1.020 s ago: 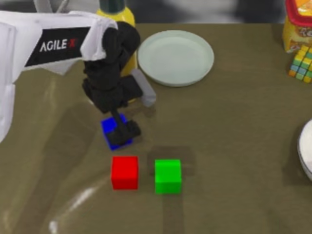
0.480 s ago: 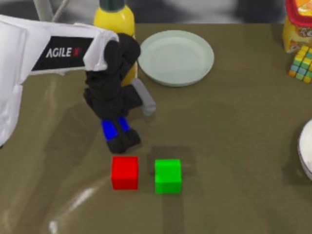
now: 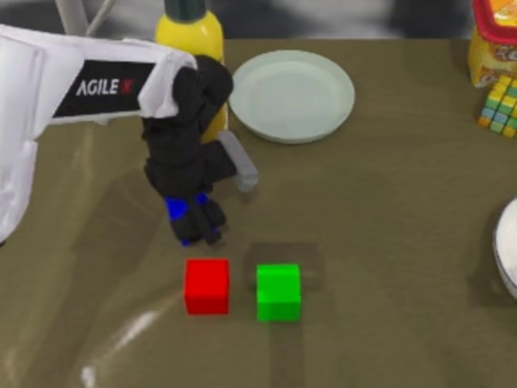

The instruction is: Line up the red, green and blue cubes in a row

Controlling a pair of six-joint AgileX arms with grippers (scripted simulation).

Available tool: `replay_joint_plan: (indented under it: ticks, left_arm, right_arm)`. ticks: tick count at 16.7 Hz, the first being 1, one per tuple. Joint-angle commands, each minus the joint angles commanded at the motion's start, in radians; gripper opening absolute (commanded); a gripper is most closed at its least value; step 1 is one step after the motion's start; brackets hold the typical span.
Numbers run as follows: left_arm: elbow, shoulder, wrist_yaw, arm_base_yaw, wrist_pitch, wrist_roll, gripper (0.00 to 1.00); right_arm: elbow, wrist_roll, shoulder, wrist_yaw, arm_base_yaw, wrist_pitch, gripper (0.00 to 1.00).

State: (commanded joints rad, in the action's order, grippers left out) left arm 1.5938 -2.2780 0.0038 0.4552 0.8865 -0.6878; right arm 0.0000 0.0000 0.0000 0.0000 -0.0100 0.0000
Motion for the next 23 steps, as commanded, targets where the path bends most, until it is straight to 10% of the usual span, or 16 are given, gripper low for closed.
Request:
replay_joint_plan:
  ticks: [4,23]
  left_arm:
    - [0.000,0.000,0.000,0.000,0.000,0.000,0.00]
    - [0.142,0.094,0.001,-0.020,0.235,0.002,0.00]
  right_arm:
    - [0.000,0.000,0.000,0.000,0.000,0.000,1.00]
    - [0.000,0.000,0.000,0.000,0.000,0.000,1.00]
